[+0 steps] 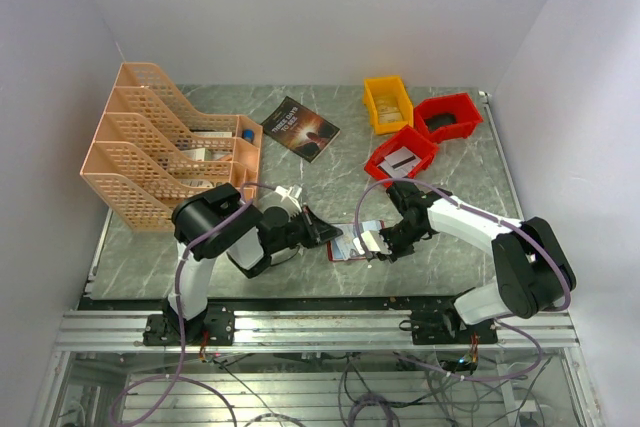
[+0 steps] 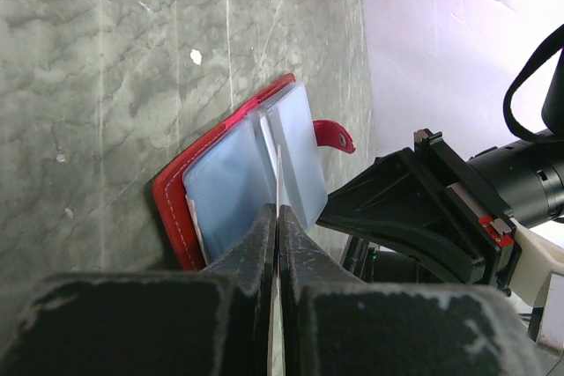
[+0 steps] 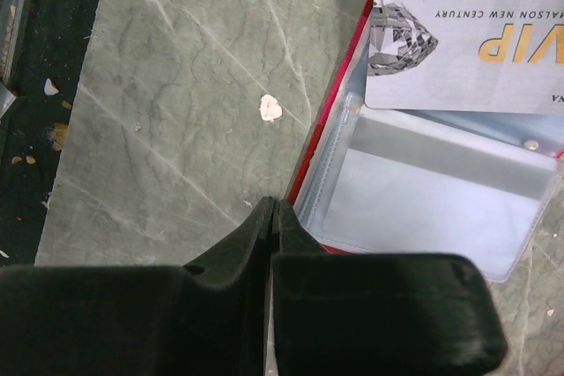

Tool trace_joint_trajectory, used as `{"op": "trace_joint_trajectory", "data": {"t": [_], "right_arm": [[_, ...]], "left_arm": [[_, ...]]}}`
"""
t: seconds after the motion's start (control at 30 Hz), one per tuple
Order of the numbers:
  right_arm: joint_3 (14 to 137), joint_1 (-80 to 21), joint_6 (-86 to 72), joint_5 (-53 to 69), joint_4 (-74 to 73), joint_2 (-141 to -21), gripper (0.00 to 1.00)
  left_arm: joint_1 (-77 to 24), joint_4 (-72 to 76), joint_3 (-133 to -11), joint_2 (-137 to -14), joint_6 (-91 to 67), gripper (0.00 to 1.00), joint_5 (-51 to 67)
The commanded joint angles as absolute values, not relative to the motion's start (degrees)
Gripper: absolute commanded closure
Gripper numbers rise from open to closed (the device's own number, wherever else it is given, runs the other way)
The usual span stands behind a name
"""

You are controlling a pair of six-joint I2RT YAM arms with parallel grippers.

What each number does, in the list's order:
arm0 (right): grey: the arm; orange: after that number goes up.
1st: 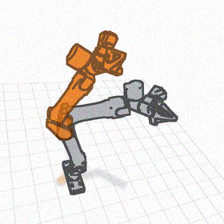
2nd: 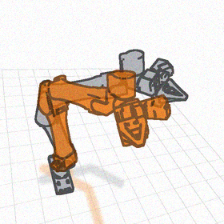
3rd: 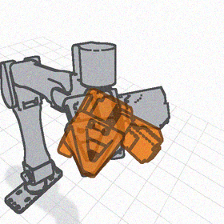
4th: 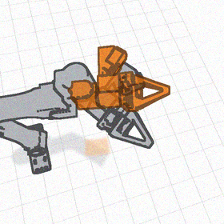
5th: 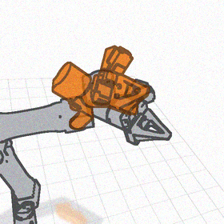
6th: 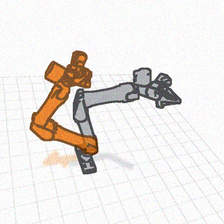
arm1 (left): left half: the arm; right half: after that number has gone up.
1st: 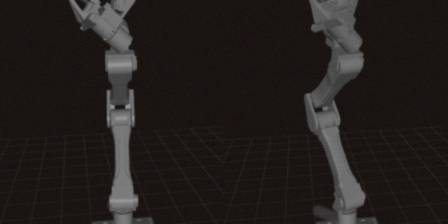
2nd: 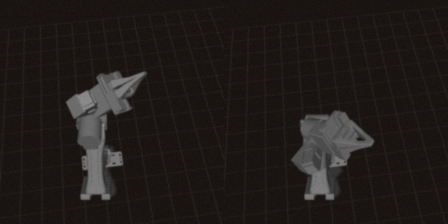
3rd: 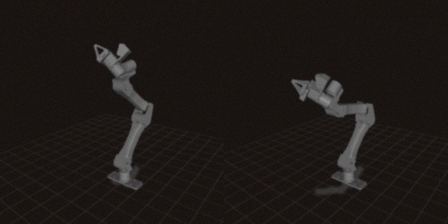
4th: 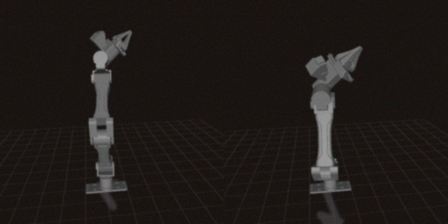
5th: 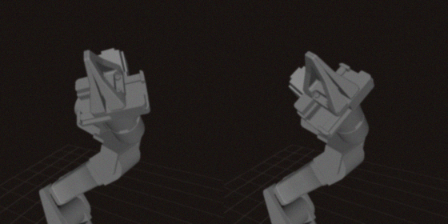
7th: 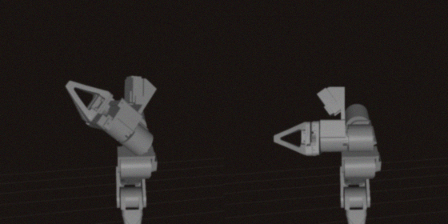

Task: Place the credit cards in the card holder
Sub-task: Insert the credit card into the card holder.

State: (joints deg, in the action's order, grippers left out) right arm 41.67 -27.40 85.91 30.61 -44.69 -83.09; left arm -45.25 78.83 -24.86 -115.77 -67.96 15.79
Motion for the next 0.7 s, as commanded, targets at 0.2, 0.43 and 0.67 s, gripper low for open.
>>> {"op": "trace_joint_trajectory", "data": {"t": [0.2,0.43,0.67], "right_arm": [[41.66,-27.60,86.04,28.65,-44.52,-84.46,1.00],[41.66,-27.60,85.99,28.73,-44.59,-84.39,1.00],[41.73,-27.60,86.04,28.74,-44.63,-84.35,1.00]], "left_arm": [[-44.74,85.53,-25.04,-115.74,-69.14,0.93,16.18],[-44.75,83.33,-26.26,-115.72,-68.99,0.93,16.17],[-44.76,81.60,-27.12,-116.07,-69.08,0.93,16.26]]}}
